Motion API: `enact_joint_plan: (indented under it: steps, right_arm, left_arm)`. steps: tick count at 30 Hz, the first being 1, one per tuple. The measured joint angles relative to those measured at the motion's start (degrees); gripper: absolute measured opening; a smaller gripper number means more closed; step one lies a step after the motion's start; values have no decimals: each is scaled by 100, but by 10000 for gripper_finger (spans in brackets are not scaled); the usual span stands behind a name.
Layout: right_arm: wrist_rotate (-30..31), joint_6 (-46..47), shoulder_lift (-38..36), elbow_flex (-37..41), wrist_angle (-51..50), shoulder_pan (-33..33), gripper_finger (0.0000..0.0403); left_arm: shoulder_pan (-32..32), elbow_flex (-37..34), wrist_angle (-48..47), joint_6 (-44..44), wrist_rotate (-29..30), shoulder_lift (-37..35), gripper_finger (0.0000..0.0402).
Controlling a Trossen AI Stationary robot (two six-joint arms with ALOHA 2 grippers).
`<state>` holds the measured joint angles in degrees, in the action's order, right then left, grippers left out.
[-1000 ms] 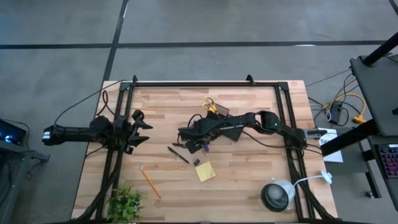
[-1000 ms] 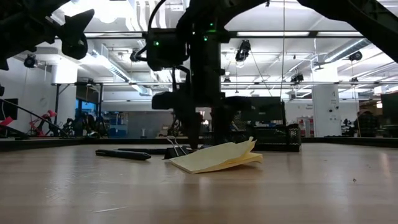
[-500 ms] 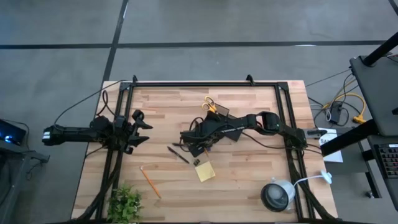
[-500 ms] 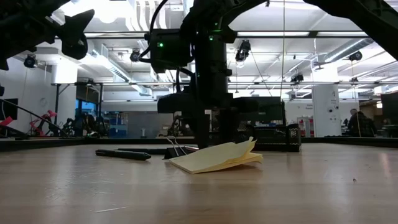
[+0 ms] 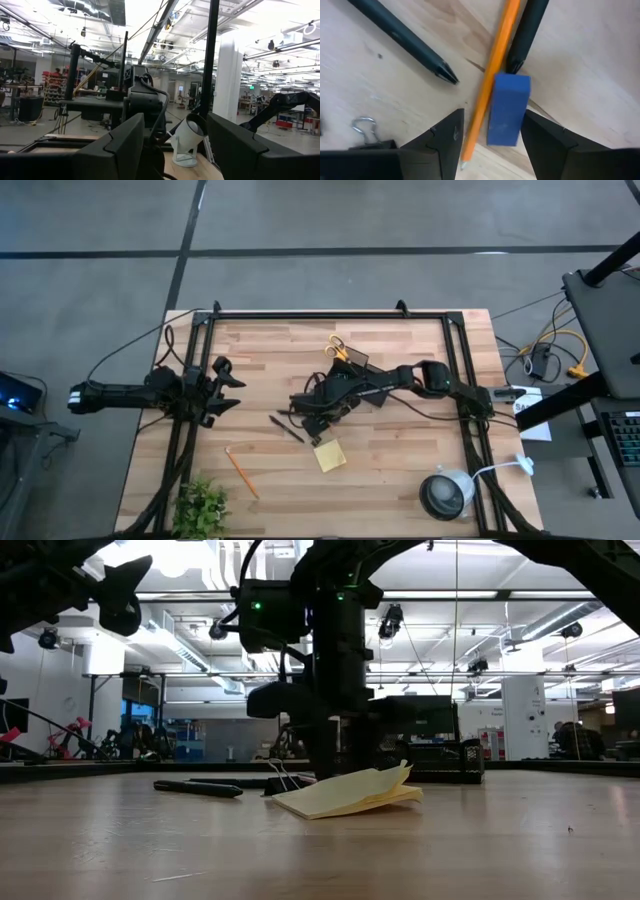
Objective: Pick and place office supplies into organizer
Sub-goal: Put the blue eraser into the black desk organizer
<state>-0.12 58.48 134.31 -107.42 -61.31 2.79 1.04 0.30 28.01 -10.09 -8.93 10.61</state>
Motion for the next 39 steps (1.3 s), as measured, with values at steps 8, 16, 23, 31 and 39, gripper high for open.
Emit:
enact_joint_plan:
  steps: [8, 16, 23, 31, 39]
  right_arm:
    - [68, -19, -37, 236, 374, -52, 173]
    - [267, -551, -16, 206, 380, -65, 98]
    - [255, -844, -8, 54, 157, -79, 56]
    - [515, -1225, 3, -798, -877, -79, 53]
    - [1364, -1894, -206, -1518, -1687, -368, 52]
  left_arm:
    - [-2, 0, 0, 0, 0, 0, 201]
    - [0, 0, 0, 0, 0, 9, 201]
    - [-1, 0, 0, 0, -1, 11, 201]
    - [-1, 0, 0, 0, -1, 11, 201]
    - [0, 0, 0, 0, -1, 12, 201]
